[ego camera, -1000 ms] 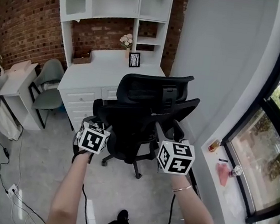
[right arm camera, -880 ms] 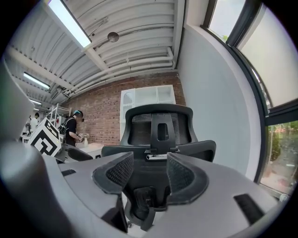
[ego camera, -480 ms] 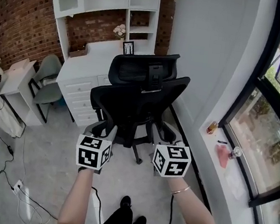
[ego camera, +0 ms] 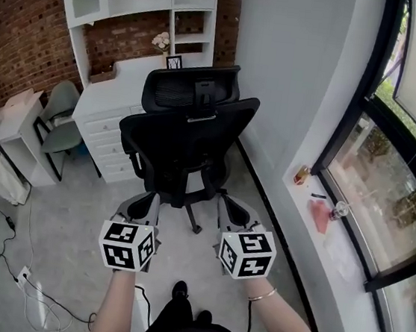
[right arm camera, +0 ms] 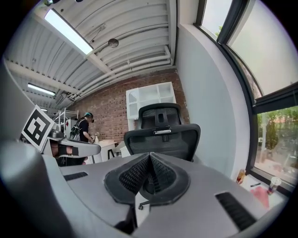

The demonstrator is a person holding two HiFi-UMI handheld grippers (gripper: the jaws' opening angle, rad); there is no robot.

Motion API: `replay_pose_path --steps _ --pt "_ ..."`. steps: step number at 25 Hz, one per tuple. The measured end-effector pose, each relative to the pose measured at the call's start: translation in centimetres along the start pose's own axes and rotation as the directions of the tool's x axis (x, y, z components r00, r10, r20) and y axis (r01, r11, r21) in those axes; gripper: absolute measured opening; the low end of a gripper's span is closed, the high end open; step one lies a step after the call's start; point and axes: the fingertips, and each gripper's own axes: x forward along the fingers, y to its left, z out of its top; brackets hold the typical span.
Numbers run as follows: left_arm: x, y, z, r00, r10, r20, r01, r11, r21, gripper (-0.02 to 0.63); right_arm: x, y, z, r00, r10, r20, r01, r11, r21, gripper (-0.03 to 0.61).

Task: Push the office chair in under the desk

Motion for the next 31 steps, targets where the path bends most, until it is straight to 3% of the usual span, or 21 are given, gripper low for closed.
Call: replay_pose_path --steps 11,31 --pt "-2.4 -3.1 -1.9 0.999 0.037 0.036 -0.036 0.999 -0.026 0.009 -4.7 -1.6 -2.6 1.000 -0.005 -0.013 0.005 0.998 0.062 0.005" --pt "-1.9 -5.3 -3.9 0.999 0.026 0.020 -0.025 0.999 -0.041 0.009 -5.6 -2.8 -4.5 0.999 0.000 -0.043 0.000 1.000 -0.001 0.005"
